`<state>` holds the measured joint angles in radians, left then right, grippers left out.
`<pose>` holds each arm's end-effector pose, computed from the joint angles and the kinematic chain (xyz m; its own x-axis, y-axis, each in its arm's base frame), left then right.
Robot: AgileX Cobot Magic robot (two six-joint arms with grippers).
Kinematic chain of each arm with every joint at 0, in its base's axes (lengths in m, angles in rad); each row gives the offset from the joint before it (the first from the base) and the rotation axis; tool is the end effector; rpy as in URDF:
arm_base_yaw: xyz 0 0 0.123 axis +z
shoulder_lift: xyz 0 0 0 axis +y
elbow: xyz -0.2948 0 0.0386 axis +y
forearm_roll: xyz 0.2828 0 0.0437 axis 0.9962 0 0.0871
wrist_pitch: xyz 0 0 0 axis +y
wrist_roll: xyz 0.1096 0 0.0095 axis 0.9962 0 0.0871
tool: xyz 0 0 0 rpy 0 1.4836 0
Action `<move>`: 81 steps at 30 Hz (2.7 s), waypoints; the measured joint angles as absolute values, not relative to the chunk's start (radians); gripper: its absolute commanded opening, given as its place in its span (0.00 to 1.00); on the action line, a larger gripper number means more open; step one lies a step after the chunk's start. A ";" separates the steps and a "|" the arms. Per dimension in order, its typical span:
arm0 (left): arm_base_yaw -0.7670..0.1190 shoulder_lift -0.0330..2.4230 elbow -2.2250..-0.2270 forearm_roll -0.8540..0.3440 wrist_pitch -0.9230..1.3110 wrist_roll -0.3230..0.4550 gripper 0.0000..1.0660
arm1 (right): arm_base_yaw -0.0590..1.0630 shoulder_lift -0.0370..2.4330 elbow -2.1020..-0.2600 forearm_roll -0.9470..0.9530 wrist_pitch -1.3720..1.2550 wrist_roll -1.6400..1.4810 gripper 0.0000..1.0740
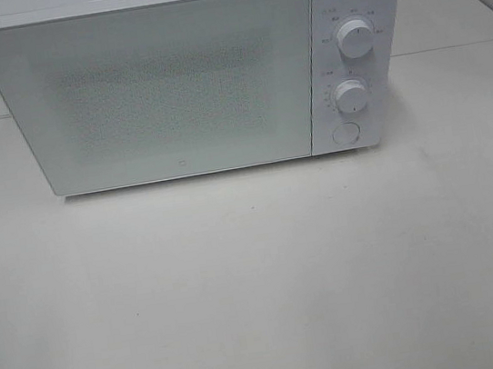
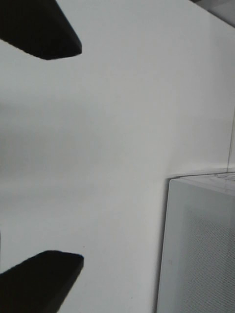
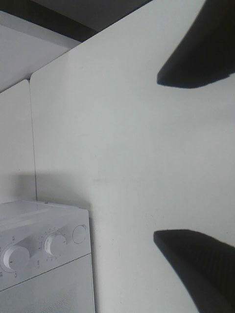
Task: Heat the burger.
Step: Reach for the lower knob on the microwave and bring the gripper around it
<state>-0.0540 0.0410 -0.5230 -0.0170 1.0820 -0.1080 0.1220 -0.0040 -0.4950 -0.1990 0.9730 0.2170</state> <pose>0.0330 -0.0034 0.2894 -0.4943 -0.0892 -0.8647 0.0099 0.9941 -0.1082 0.0353 -0.0138 0.2940 -0.3607 0.0589 -0.9308 0.0685 0.9970 0.0366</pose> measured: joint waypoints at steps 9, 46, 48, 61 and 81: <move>-0.020 -0.005 -0.523 -0.017 1.082 -0.108 0.94 | 0.122 -0.004 -0.495 -0.199 0.973 0.217 0.71; -0.020 -0.005 -0.523 -0.017 1.082 -0.108 0.94 | 0.122 0.253 -0.509 -0.211 0.544 0.181 0.71; -0.020 -0.005 -0.523 -0.017 1.082 -0.108 0.94 | 0.122 0.266 -0.509 -0.211 0.521 0.181 0.71; -0.020 -0.005 -0.523 -0.017 1.082 -0.108 0.94 | 0.122 0.426 -0.509 -0.208 0.320 0.181 0.71; -0.020 -0.005 -0.523 -0.017 1.082 -0.108 0.94 | 0.122 0.743 -0.509 -0.182 0.024 0.197 0.71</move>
